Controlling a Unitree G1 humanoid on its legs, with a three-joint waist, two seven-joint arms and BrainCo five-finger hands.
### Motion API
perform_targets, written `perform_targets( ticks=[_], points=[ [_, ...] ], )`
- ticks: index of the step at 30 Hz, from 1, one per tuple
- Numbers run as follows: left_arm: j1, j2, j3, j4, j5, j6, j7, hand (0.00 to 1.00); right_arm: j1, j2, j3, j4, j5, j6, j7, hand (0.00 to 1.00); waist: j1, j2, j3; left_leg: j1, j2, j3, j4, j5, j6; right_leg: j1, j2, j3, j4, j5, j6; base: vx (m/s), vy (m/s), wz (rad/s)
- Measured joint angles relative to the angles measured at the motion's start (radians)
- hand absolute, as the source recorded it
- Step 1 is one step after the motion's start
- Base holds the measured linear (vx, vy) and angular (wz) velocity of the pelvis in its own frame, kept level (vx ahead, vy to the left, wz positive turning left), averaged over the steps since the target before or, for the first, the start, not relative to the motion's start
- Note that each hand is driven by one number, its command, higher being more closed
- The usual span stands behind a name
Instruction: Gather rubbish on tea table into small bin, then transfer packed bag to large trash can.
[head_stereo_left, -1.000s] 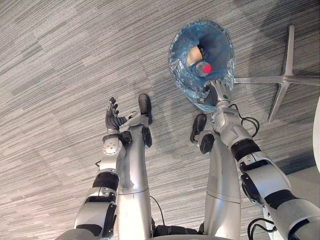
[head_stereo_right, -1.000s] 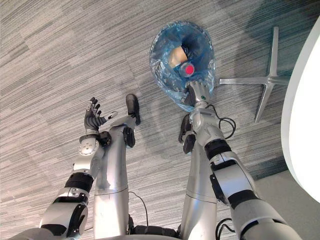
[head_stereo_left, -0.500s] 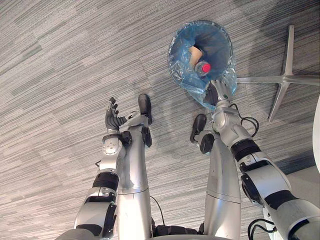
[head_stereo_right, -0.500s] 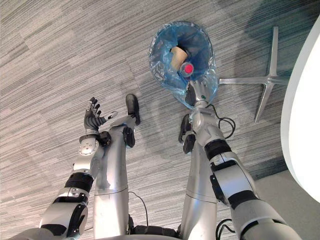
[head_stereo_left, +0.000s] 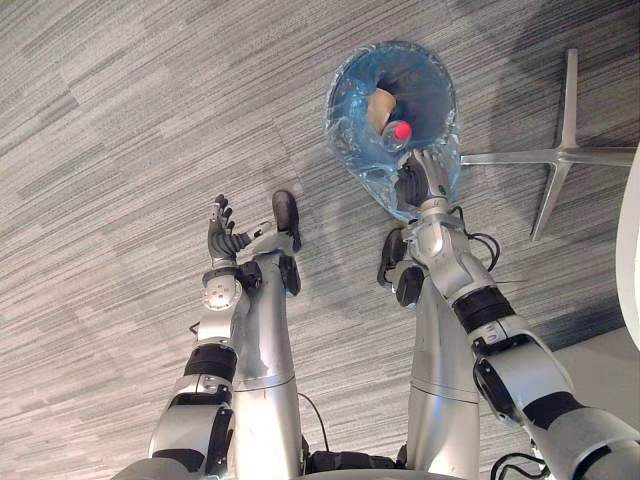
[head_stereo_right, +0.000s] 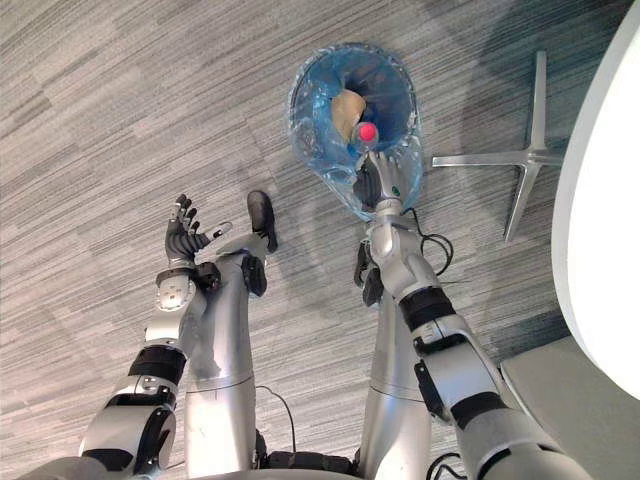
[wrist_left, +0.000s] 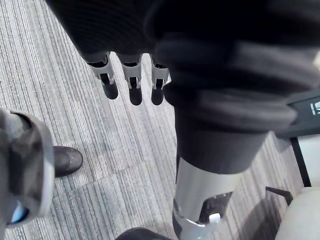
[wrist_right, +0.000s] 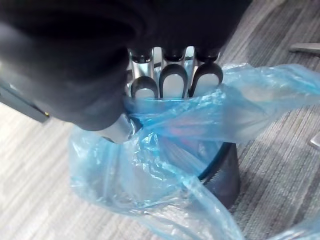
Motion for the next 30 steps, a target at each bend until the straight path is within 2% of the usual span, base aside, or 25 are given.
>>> perform_targets(
  ticks=[4, 5, 9, 11, 14, 23, 25, 27, 30],
  points=[
    [0.022, -0.025, 0.0, -0.043, 0.002, 0.02, -0.002, 0.0, 0.078, 0.042, -0.033, -0.12, 0.109, -0.027, -0.01, 1.0, -0.002, -0.004, -0.002, 0.032, 0.006, 0.002, -0.003, -0.002, 0.002, 0.032, 0.004, 0.0, -0.006, -0.002, 0.004, 0.0, -0.001, -0.02],
    [0.038, -0.025, 0.002, -0.058, 0.004, 0.023, -0.002, 0.0, 0.105, 0.069, -0.05, -0.151, 0.17, -0.037, -0.012, 1.0, -0.001, -0.012, -0.006, 0.048, 0.012, 0.007, -0.01, -0.003, 0.001, 0.046, 0.009, 0.002, -0.013, 0.0, 0.002, 0.0, -0.006, -0.07],
    [0.066, -0.026, 0.008, -0.067, 0.01, 0.033, -0.002, 0.0, 0.17, 0.119, -0.05, -0.204, 0.277, -0.065, -0.008, 1.0, -0.003, -0.022, -0.012, 0.102, 0.016, 0.01, -0.031, -0.004, -0.004, 0.097, 0.014, 0.001, -0.033, 0.001, 0.0, 0.01, -0.011, -0.01],
    [0.089, -0.035, 0.01, -0.078, 0.023, 0.035, -0.003, 0.0, 0.214, 0.156, -0.049, -0.245, 0.354, -0.084, 0.0, 1.0, -0.003, -0.028, -0.016, 0.149, 0.016, 0.013, -0.051, -0.004, -0.005, 0.144, 0.016, -0.002, -0.052, 0.001, 0.0, 0.0, 0.0, 0.0],
    [0.114, -0.051, 0.013, -0.089, 0.038, 0.036, -0.005, 0.0, 0.252, 0.179, -0.042, -0.296, 0.412, -0.109, 0.025, 1.0, -0.003, -0.035, -0.02, 0.198, 0.016, 0.015, -0.074, -0.003, -0.005, 0.196, 0.017, -0.006, -0.078, 0.001, 0.0, 0.03, -0.016, 0.04],
    [0.206, -0.067, -0.001, -0.082, 0.041, 0.045, -0.008, 0.0, 0.366, 0.193, -0.026, -0.385, 0.476, -0.129, 0.089, 1.0, 0.0, -0.046, -0.026, 0.39, 0.01, 0.021, -0.157, -0.001, -0.009, 0.402, 0.014, -0.028, -0.173, 0.009, -0.005, 0.04, -0.022, 0.07],
    [0.249, -0.065, -0.021, -0.084, 0.048, 0.047, -0.015, 0.0, 0.413, 0.197, -0.009, -0.403, 0.484, -0.129, 0.102, 1.0, 0.0, -0.063, -0.039, 0.458, 0.009, 0.04, -0.197, 0.0, -0.01, 0.462, 0.012, -0.024, -0.209, 0.011, -0.001, 0.05, -0.031, 0.04],
    [0.295, -0.069, -0.035, -0.084, 0.049, 0.054, -0.028, 0.0, 0.474, 0.196, 0.007, -0.479, 0.494, -0.13, 0.109, 1.0, -0.004, -0.065, -0.07, 0.507, 0.014, 0.047, -0.23, -0.001, -0.011, 0.523, 0.015, -0.036, -0.262, 0.013, 0.012, 0.1, -0.005, 0.07],
    [0.354, -0.074, -0.047, -0.086, 0.061, 0.056, -0.033, 0.0, 0.523, 0.197, 0.009, -0.564, 0.502, -0.153, 0.132, 1.0, -0.003, -0.081, -0.104, 0.598, 0.011, 0.064, -0.272, -0.005, -0.005, 0.623, 0.012, -0.045, -0.323, 0.018, 0.02, 0.13, 0.015, 0.08]
  ],
)
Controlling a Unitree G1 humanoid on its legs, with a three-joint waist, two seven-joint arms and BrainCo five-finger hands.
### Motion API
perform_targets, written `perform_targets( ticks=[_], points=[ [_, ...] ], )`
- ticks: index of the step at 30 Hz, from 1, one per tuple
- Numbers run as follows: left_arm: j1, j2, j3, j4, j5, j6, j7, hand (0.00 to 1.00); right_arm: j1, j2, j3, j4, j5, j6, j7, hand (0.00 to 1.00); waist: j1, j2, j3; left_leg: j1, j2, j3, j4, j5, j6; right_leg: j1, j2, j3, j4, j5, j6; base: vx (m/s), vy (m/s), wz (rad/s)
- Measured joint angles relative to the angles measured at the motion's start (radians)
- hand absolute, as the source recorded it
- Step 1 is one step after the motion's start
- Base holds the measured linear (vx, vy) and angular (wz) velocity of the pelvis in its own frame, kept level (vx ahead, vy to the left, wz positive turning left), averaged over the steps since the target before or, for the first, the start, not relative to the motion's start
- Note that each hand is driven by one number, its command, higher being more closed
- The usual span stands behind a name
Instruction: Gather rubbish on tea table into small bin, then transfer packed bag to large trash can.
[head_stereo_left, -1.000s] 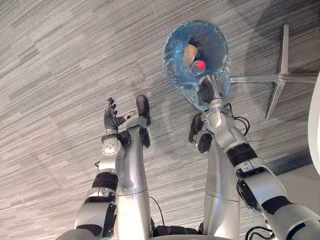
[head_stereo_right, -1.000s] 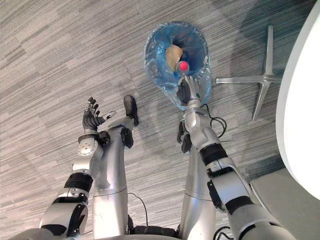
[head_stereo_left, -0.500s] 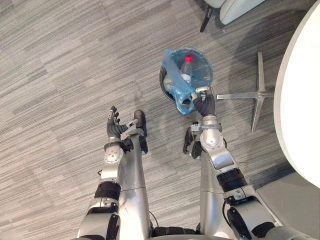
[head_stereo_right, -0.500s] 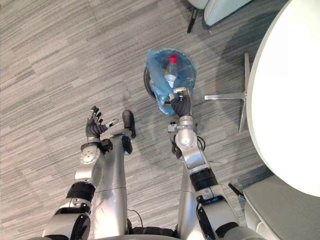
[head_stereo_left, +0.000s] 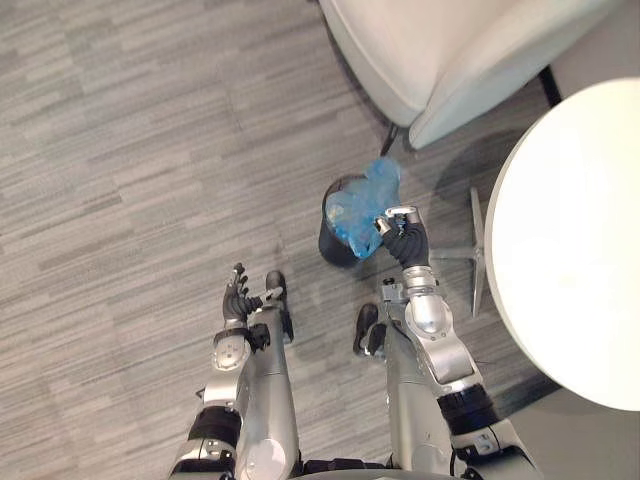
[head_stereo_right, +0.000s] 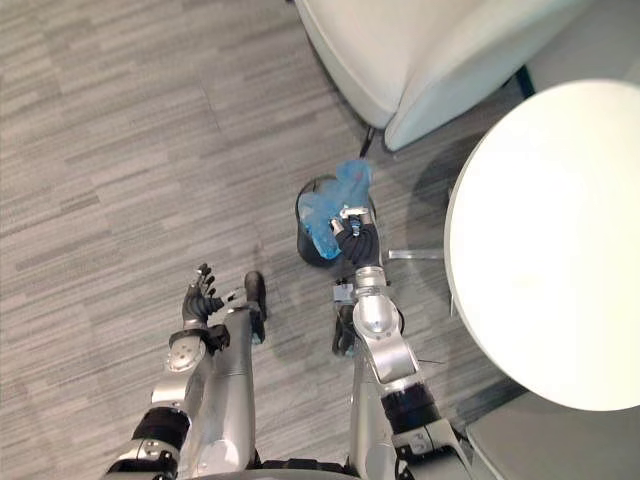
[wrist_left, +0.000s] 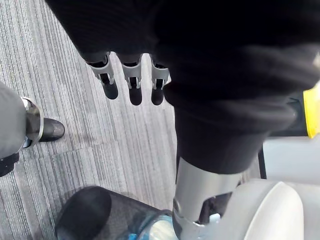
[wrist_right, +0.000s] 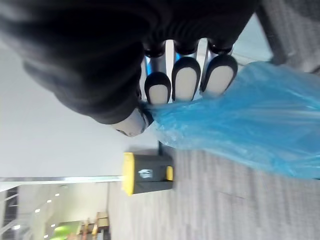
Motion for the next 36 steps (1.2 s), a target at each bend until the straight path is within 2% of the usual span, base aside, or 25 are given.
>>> perform_targets(
  ticks=[2, 7, 11, 15, 20, 28, 36],
  points=[
    [0.044, 0.0, -0.035, -0.002, 0.0, 0.0, -0.016, 0.0, 0.041, 0.0, 0.0, -0.024, 0.018, -0.026, 0.019, 1.0, -0.001, -0.002, -0.06, 0.056, -0.017, 0.003, -0.04, 0.0, 0.001, 0.065, -0.012, -0.01, -0.054, 0.004, 0.006, 0.18, 0.043, 0.17],
    [0.107, 0.031, -0.114, -0.014, 0.009, -0.002, -0.03, 0.0, 0.105, -0.001, 0.014, 0.007, 0.036, -0.035, 0.066, 1.0, -0.001, -0.006, -0.123, 0.2, -0.044, 0.03, -0.161, 0.011, -0.007, 0.201, -0.02, -0.001, -0.175, 0.025, 0.024, 0.15, 0.035, 0.03],
    [0.106, 0.062, -0.152, 0.022, 0.017, -0.003, -0.055, 0.0, 0.108, -0.023, 0.007, 0.108, 0.045, -0.032, 0.09, 1.0, -0.017, -0.007, -0.134, 0.296, -0.065, 0.033, -0.275, 0.053, -0.003, 0.296, -0.018, -0.001, -0.296, 0.065, 0.034, 0.13, 0.023, 0.02],
    [0.108, 0.075, -0.157, 0.035, 0.024, -0.002, -0.058, 0.0, 0.109, -0.031, -0.015, 0.119, 0.056, -0.031, 0.109, 1.0, -0.027, -0.008, -0.137, 0.374, -0.069, 0.047, -0.356, 0.075, -0.003, 0.377, -0.014, -0.004, -0.388, 0.099, 0.04, 0.1, 0.014, -0.02],
    [0.135, 0.09, -0.176, 0.015, 0.056, -0.003, -0.062, 0.0, 0.111, -0.039, -0.02, 0.116, 0.089, -0.031, 0.142, 1.0, -0.029, -0.008, -0.194, 0.476, -0.086, 0.062, -0.488, 0.119, -0.004, 0.464, -0.011, -0.003, -0.504, 0.141, 0.046, 0.07, 0.01, -0.03],
    [0.238, 0.105, -0.175, -0.172, 0.056, -0.008, -0.083, 0.0, 0.124, -0.052, -0.001, 0.055, 0.2, -0.033, 0.229, 1.0, -0.027, -0.007, -0.252, 0.588, -0.106, 0.083, -0.618, 0.16, -0.003, 0.551, -0.007, 0.012, -0.601, 0.177, 0.056, 0.02, 0.023, -0.05],
    [0.261, 0.127, -0.173, -0.378, 0.055, -0.074, -0.099, 0.0, 0.125, -0.097, 0.045, 0.0, 0.352, -0.038, 0.304, 1.0, -0.029, 0.001, -0.302, 0.661, -0.122, 0.085, -0.67, 0.171, 0.001, 0.616, -0.005, 0.014, -0.637, 0.185, 0.06, 0.03, 0.016, -0.01]
  ],
)
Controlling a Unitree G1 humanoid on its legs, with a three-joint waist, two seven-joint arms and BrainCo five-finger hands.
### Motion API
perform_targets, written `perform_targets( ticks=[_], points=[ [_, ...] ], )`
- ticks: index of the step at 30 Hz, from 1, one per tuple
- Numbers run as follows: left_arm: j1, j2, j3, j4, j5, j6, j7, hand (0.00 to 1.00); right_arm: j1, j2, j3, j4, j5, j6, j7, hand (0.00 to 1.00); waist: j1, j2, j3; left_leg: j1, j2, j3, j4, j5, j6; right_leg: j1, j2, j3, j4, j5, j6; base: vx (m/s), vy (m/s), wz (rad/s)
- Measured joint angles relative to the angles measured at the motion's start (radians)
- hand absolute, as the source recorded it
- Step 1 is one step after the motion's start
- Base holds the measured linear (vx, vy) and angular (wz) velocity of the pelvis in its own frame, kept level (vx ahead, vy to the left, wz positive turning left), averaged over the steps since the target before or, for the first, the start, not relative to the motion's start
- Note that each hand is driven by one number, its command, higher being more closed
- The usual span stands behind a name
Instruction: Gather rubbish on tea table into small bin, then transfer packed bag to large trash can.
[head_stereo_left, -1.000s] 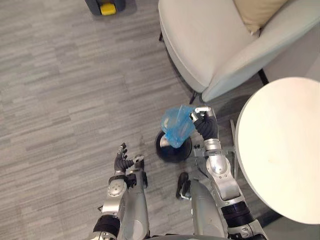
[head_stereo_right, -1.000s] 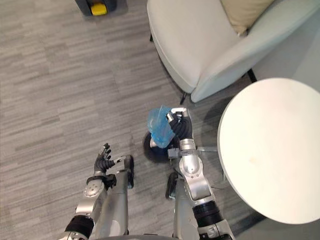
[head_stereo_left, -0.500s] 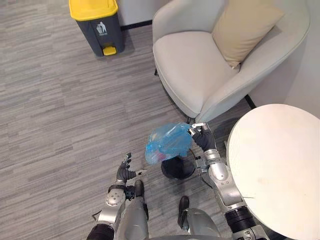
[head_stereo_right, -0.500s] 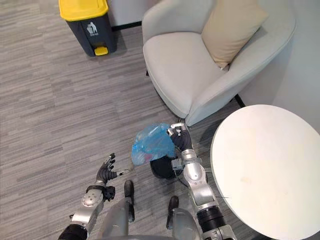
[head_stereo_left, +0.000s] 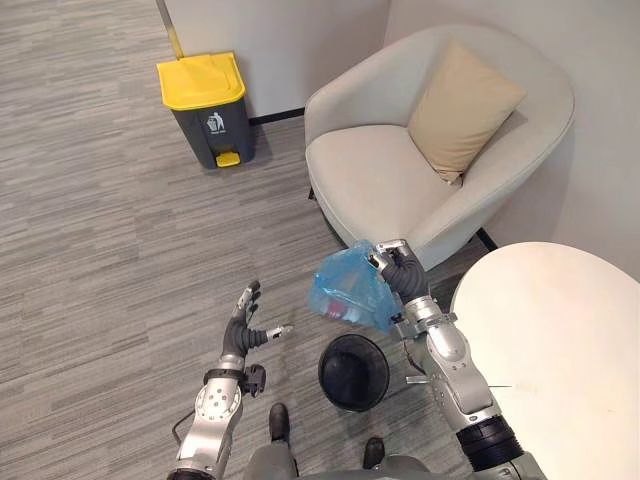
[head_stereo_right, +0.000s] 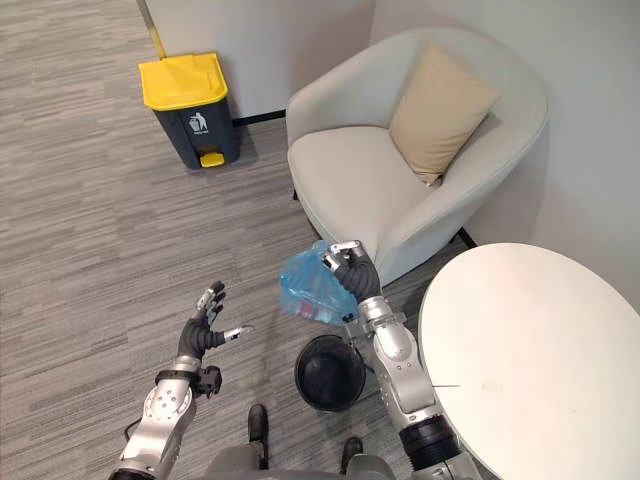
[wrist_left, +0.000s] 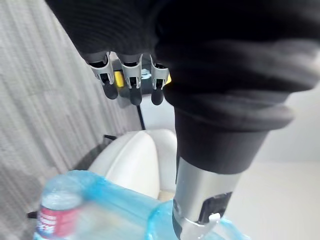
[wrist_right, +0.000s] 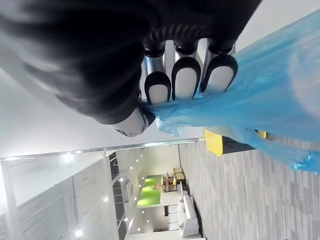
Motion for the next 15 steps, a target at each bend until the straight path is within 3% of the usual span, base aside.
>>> perform_targets(
  ticks=[4, 11, 15],
  points=[
    [-0.002, 0.002, -0.001, -0.075, 0.001, -0.029, 0.001, 0.0, -0.007, -0.022, 0.039, -0.029, 0.043, -0.017, 0.029, 1.0, -0.003, 0.004, -0.012, 0.016, 0.0, 0.0, 0.0, 0.0, 0.0, 0.014, 0.001, 0.001, -0.002, 0.001, -0.002, 0.0, 0.0, 0.0],
    [-0.073, 0.064, -0.036, -0.165, 0.022, -0.059, -0.004, 0.0, -0.041, -0.081, 0.093, -0.028, 0.083, -0.019, 0.061, 1.0, -0.022, 0.048, -0.052, 0.018, 0.002, 0.0, -0.009, 0.011, 0.005, 0.014, 0.006, 0.008, -0.017, 0.022, -0.006, -0.06, 0.016, -0.02],
    [-0.134, 0.098, -0.071, -0.194, 0.022, -0.07, -0.025, 0.0, -0.068, -0.106, 0.104, -0.027, 0.106, -0.019, 0.065, 1.0, -0.024, 0.056, -0.058, 0.017, 0.008, 0.003, -0.009, 0.019, 0.004, 0.015, 0.012, 0.016, -0.031, 0.036, -0.006, -0.06, 0.015, -0.06]
  ],
)
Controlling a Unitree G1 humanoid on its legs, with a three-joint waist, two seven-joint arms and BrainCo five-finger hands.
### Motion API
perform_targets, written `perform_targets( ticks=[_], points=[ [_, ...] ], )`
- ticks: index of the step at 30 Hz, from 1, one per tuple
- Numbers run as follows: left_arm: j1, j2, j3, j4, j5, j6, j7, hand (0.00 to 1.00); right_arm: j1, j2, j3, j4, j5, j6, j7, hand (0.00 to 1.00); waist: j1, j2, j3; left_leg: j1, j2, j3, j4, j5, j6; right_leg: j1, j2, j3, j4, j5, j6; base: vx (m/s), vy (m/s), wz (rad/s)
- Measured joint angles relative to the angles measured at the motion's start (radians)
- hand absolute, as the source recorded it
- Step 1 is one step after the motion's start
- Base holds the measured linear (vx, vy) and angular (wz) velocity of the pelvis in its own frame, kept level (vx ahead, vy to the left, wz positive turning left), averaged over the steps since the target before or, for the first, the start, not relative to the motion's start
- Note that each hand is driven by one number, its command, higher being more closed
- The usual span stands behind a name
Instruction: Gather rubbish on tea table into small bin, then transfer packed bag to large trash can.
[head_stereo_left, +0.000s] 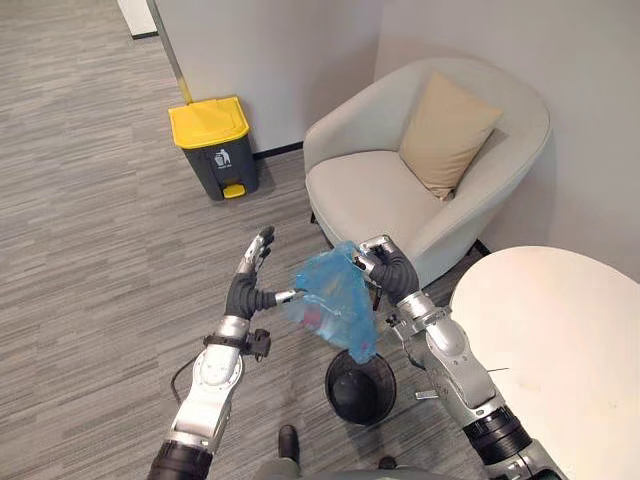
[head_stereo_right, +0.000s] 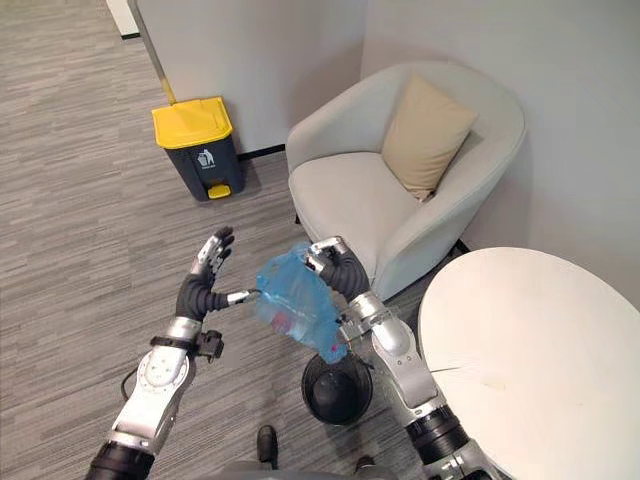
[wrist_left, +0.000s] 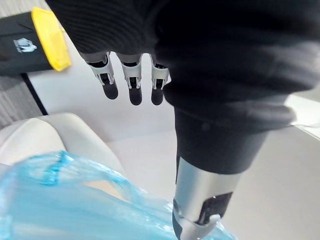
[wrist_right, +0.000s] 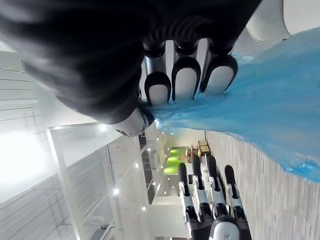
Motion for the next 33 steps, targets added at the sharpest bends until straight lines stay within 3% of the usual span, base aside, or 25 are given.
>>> perform_targets(
  ticks=[6, 16, 27, 33],
  points=[
    [-0.059, 0.069, -0.107, 0.015, 0.022, -0.003, -0.029, 0.0, -0.056, -0.031, 0.025, 0.001, 0.017, 0.0, 0.027, 1.0, 0.0, -0.003, -0.013, -0.007, 0.015, 0.021, 0.0, 0.004, -0.005, -0.001, 0.015, 0.023, -0.038, 0.033, -0.001, -0.02, 0.009, -0.12],
    [-0.154, 0.079, -0.22, 0.085, 0.058, 0.0, -0.067, 0.0, -0.143, -0.04, 0.091, -0.002, 0.112, 0.002, 0.065, 1.0, -0.003, -0.016, -0.041, -0.007, 0.021, 0.031, 0.0, 0.008, -0.007, -0.001, 0.023, 0.04, -0.054, 0.048, -0.005, 0.0, 0.003, -0.04],
    [-0.155, -0.01, -0.218, 0.148, 0.1, 0.021, -0.04, 0.0, -0.164, 0.033, 0.127, -0.092, 0.265, 0.002, 0.086, 1.0, -0.004, -0.023, -0.051, 0.002, 0.021, 0.033, -0.001, 0.015, -0.008, -0.004, 0.023, 0.048, -0.048, 0.05, -0.004, -0.02, 0.012, -0.01],
    [-0.152, -0.054, -0.187, 0.211, 0.139, 0.037, -0.015, 0.0, -0.164, 0.043, 0.129, -0.101, 0.278, 0.003, 0.084, 1.0, -0.001, -0.034, -0.068, 0.002, 0.018, 0.034, -0.001, 0.015, -0.008, -0.004, 0.02, 0.05, -0.051, 0.054, -0.001, 0.0, 0.0, 0.0]
  ],
)
